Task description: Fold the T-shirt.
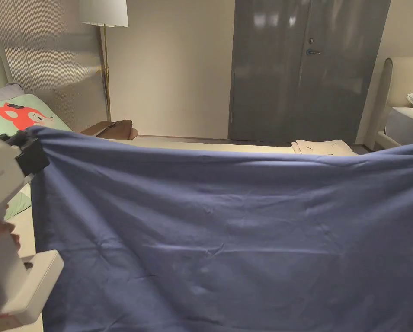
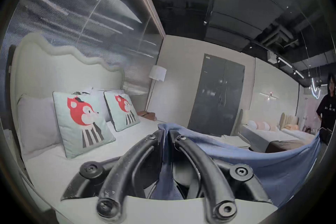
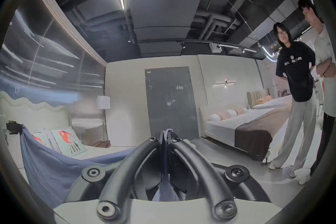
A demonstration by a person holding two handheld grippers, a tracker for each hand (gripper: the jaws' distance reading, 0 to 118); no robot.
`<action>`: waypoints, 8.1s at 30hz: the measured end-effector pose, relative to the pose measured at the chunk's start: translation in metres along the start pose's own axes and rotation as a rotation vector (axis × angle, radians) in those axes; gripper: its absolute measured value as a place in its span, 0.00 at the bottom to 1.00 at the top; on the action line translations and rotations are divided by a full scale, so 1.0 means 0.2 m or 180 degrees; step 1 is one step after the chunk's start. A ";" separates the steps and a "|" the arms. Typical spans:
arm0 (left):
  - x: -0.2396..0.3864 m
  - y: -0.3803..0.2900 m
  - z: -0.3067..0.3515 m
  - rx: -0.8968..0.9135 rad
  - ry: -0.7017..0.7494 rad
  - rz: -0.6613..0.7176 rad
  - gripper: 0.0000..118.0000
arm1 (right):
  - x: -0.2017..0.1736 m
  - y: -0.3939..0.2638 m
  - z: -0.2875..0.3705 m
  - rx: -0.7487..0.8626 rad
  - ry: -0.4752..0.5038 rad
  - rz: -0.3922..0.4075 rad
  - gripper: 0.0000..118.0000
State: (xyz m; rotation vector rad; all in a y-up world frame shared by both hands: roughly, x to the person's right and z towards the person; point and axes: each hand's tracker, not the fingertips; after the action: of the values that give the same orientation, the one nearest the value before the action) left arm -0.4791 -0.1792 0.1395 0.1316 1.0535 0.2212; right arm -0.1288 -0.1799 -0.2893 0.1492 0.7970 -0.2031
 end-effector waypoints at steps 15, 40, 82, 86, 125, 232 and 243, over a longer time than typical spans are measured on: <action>0.28 0.40 -1.00 0.0238 0.0008 -0.0280 0.03 | -0.15 0.22 -1.14 0.0109 -0.0082 0.0127 0.03; 0.31 0.18 -1.56 -0.0055 0.0169 -0.0066 0.03 | -0.24 -0.07 -1.63 -0.0207 -0.0081 0.0476 0.03; -0.45 -1.26 0.35 -0.3276 0.0513 -0.0381 0.03 | 0.26 -1.27 0.50 -0.3771 0.0018 0.0764 0.03; -0.45 -1.29 0.35 -0.3295 0.0515 -0.0534 0.03 | 0.26 -1.30 0.51 -0.3807 -0.0003 0.0849 0.03; -0.32 -0.97 0.33 -0.2406 -0.0012 -0.0454 0.45 | -0.15 -0.93 0.37 -0.1796 0.0152 0.0256 0.00; -0.17 -1.01 0.02 -0.1622 0.0088 -0.0696 0.02 | -0.03 -0.95 0.16 -0.1393 0.0003 0.0328 0.00; -0.34 -1.24 -0.34 -0.3000 0.0351 -0.0439 0.87 | -0.04 -1.01 0.13 -0.1687 0.0065 0.0310 0.00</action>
State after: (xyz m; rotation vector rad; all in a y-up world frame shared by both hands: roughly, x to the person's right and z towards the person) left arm -0.5424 -0.4355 0.1115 -0.8066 0.9693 0.5797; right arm -0.1638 -0.3810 -0.2767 -0.3100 0.8371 0.1055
